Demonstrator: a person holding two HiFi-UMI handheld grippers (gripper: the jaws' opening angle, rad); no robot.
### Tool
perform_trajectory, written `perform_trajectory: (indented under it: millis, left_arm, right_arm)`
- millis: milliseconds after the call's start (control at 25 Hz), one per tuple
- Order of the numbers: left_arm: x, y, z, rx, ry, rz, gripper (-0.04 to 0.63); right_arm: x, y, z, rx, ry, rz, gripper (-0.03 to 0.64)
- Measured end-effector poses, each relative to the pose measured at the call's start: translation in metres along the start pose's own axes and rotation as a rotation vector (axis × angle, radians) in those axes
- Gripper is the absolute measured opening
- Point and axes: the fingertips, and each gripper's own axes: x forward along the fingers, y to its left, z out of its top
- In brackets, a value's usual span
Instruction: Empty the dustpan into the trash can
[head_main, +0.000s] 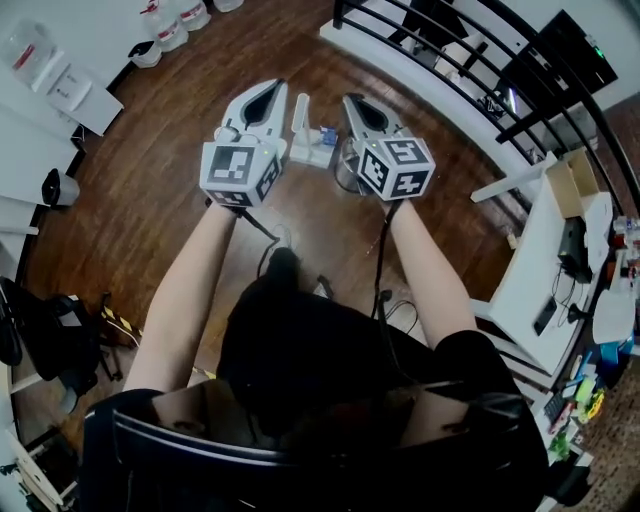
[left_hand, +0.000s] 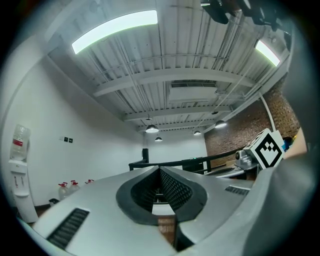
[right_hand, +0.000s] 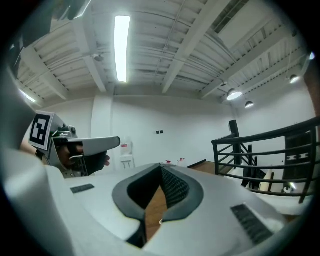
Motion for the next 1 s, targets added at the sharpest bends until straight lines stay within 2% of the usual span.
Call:
perform_trajectory:
  millis: [240,600,680,800,1000]
  left_arm:
    - [0.043,0.054,-0.023,-0.005,-0.042,-0.053,0.005]
    - [0.099,0.116,-0.043,-0.048,-0.021,-0.142,0.005]
    - [0.106,0.124,-0.047,-0.055,-0.014,-0.151,0.005]
    - [0.115,0.13,-0.05,-0.064,-0.015,-0.154,0.006]
    - [0.129,0.132,-0.048,-0.058,0.002,-0.134,0.006]
  right_arm:
    - [0.068,-0.01,-0.012,-0.018,0.073,0.011,0.006]
    - [0.147,-0.039,-0.057,0.029,0.231,-0.004,0.008]
    - [0.154,-0.047,-0.075,0.06,0.271,-0.01,0.045]
    - [0.159,-0.059,-0.109,0.106,0.345,-0.012,0.049]
    - [0.169,-0.064,-0.173,0.231,0.494,0.052,0.18]
